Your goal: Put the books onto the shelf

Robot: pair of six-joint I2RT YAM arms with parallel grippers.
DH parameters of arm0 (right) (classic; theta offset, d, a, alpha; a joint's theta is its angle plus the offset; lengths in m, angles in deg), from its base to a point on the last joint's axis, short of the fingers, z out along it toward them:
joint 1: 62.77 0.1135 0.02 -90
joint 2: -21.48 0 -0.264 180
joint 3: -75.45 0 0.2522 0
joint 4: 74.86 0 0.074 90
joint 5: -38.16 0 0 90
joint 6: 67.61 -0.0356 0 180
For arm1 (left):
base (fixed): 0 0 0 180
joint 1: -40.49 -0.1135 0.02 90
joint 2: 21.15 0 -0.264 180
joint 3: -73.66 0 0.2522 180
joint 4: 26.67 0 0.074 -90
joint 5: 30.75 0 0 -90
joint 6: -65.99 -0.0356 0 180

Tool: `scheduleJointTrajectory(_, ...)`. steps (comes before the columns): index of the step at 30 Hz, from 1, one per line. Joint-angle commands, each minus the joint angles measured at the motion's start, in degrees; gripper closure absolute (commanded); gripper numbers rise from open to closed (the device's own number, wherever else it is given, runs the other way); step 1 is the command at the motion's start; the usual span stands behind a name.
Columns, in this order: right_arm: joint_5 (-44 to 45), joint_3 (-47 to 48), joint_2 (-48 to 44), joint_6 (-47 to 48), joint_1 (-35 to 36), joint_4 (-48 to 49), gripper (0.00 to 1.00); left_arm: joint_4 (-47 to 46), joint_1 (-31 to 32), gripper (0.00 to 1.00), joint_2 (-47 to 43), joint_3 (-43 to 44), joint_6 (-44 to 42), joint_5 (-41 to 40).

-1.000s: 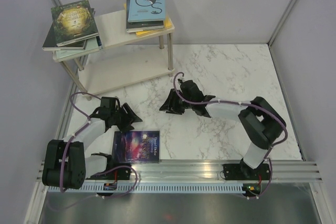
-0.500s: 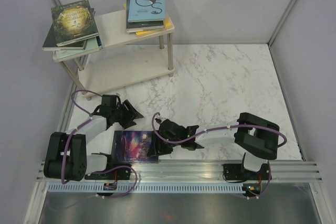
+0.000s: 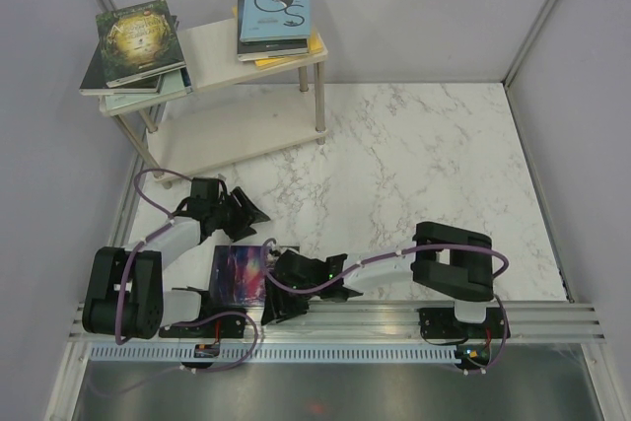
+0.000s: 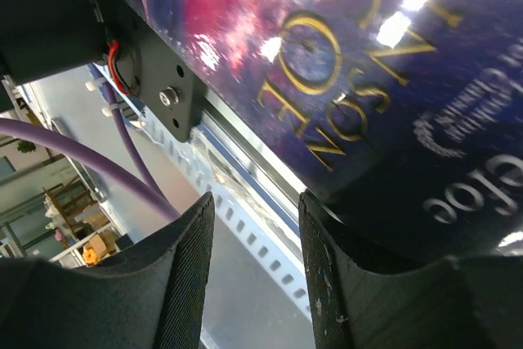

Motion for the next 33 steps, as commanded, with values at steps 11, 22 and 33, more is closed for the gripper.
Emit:
scheduleJointTrajectory(11, 2.21, 2.43, 4.9, 2.57, -7.67, -1.46, 0.5, 2.01, 0.2, 0.37, 1.43, -1.69, -1.25, -5.36)
scheduleJointTrajectory(22, 0.11, 9.71, 10.26, 12.77, -25.34, -4.63, 0.51, 2.53, 0.19, 0.37, 1.17, -1.87, -1.52, -5.45)
scheduleJointTrajectory(33, -1.39, 1.38, -1.15, 18.92, -44.04, -3.22, 0.5, 2.8, 0.37, 0.36, -2.08, -4.42, -0.73, -3.26)
